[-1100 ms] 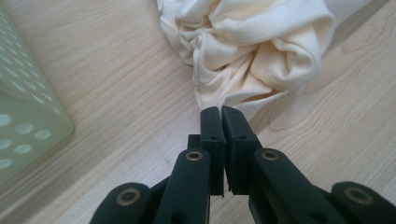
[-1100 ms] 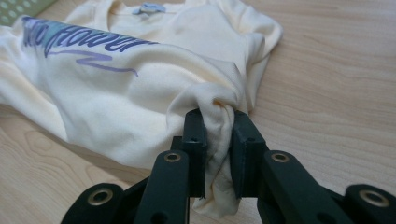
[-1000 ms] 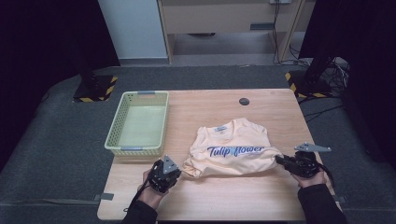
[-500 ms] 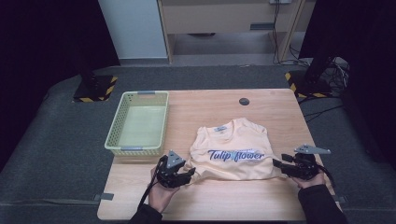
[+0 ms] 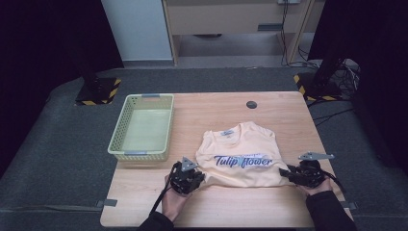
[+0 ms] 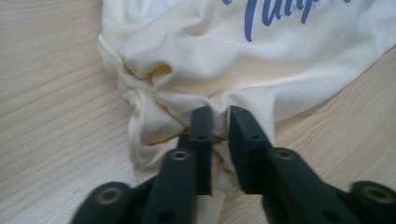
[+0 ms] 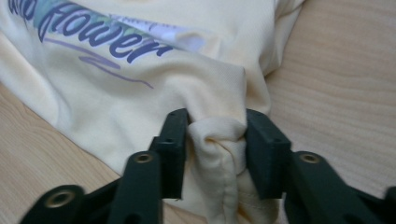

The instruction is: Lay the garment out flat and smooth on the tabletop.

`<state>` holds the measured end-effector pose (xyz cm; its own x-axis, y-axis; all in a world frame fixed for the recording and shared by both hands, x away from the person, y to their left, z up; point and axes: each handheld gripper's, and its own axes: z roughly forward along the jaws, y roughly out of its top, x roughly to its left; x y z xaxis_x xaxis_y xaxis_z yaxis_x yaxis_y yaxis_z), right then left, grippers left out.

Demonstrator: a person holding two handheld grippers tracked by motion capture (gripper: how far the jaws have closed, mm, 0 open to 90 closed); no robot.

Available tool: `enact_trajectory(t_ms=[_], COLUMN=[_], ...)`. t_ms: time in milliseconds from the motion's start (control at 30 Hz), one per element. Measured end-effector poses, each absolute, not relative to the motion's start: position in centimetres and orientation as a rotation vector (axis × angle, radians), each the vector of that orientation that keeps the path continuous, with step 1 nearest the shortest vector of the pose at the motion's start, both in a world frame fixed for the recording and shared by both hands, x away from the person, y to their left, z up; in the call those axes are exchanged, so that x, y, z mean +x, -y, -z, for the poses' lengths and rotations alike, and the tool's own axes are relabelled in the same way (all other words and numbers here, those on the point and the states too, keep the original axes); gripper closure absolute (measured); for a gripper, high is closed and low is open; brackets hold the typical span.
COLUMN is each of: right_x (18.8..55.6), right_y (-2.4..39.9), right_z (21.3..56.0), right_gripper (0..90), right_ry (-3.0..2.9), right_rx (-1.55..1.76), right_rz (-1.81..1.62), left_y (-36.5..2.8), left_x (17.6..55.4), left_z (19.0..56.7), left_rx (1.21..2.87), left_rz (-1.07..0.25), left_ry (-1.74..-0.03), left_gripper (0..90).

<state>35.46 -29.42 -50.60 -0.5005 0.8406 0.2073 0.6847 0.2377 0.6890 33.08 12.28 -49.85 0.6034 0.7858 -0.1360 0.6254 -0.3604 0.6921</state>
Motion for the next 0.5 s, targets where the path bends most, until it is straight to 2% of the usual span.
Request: enact_trajectory(t_ms=[33, 133, 500], right_x=[35.4, 35.4, 34.3], right_y=[29.3, 29.3, 29.5], right_z=[50.6, 50.4, 48.0], right_gripper=[74.3, 79.1, 79.4], right_ry=[-2.318, -2.324, -2.293], right_rx=[1.45, 1.46, 1.38], right_rz=[-1.103, -1.103, -1.183], left_y=[-12.2, -12.2, -12.8], left_x=[33.1, 33.0, 31.6], left_z=[50.1, 50.0, 46.8], left_rx=[2.108, 2.113, 2.045], left_rz=[-0.272, -0.267, -0.329], left_ry=[-1.111, -1.101, -0.992], left_gripper=[87.8, 89.1, 89.6])
